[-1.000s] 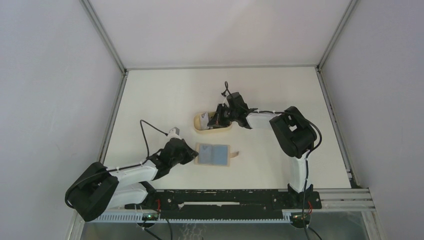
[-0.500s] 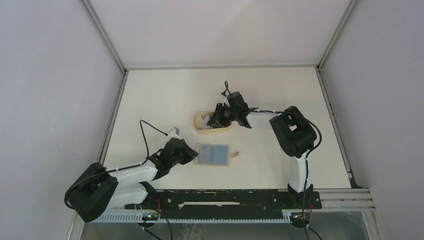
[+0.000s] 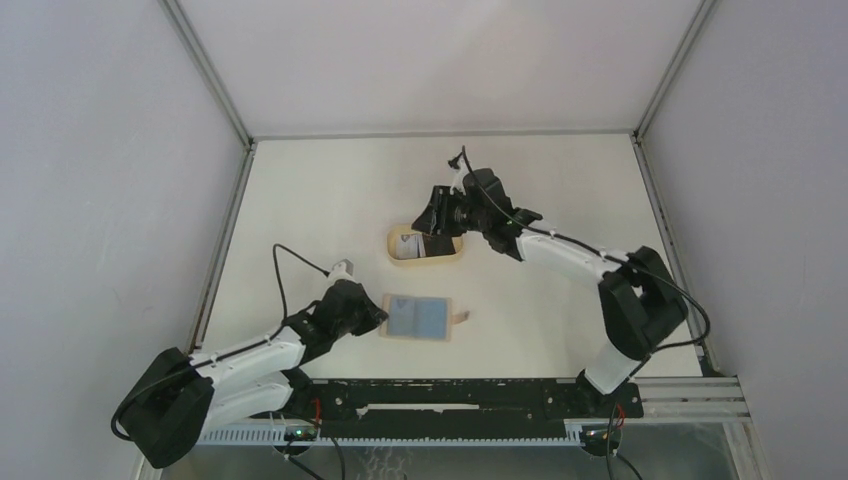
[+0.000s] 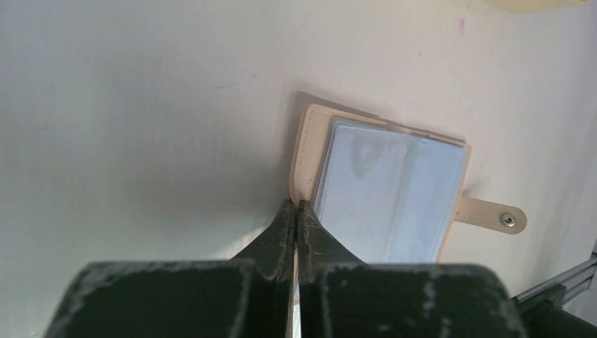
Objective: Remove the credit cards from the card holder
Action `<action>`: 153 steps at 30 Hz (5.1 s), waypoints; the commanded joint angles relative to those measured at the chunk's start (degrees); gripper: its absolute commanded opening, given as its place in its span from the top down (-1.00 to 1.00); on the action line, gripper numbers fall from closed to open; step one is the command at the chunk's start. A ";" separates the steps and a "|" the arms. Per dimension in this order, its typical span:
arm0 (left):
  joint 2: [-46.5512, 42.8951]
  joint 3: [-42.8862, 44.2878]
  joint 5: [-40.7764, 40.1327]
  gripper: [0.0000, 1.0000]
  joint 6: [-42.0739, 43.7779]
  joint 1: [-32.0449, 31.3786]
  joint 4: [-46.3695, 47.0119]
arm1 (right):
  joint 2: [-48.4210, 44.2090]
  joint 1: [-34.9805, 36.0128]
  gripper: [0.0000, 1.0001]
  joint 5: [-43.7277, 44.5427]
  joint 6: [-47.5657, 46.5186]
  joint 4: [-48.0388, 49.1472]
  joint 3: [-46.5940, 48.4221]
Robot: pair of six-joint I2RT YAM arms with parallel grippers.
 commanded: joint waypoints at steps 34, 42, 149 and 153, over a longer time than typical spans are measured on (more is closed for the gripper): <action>-4.25 1.90 -2.43 1.00 -0.95 -0.28 -7.69 | 7.73 25.48 -0.45 23.27 -1.85 -13.86 1.47; -7.27 -1.44 -1.97 1.00 -3.58 -0.23 -5.71 | 13.29 26.73 -0.86 26.14 -1.96 -17.26 6.73; 11.20 -4.75 -6.12 1.00 -7.08 -0.23 3.97 | 5.73 10.23 -0.65 -6.17 12.57 25.47 -21.60; 11.54 -4.73 -6.12 1.00 -7.21 -0.26 4.09 | 6.31 11.42 -0.66 -6.93 14.34 25.63 -21.66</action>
